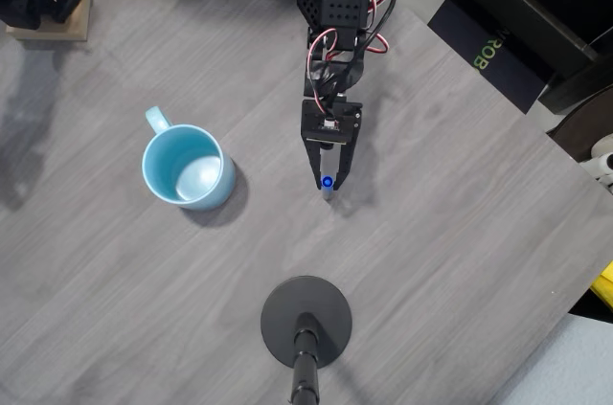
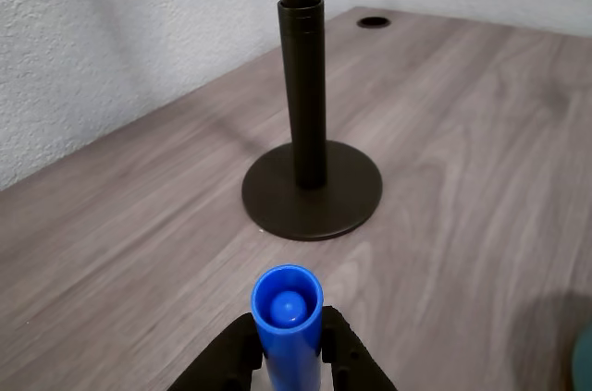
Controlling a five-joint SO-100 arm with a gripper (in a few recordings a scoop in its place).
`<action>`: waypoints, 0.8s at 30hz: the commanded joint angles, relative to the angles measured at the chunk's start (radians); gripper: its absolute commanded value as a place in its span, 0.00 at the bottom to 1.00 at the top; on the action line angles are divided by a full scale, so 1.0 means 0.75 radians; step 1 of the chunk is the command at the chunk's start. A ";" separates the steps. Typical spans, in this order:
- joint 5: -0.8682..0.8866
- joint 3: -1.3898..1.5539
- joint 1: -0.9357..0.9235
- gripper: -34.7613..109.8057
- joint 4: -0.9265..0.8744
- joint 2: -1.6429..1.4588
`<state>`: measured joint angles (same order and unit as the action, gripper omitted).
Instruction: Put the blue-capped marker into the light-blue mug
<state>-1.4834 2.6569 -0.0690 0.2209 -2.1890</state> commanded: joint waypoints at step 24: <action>0.072 -0.438 -0.241 0.24 -0.409 -0.305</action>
<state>-1.4312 2.3991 -0.2240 -0.0782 -2.3899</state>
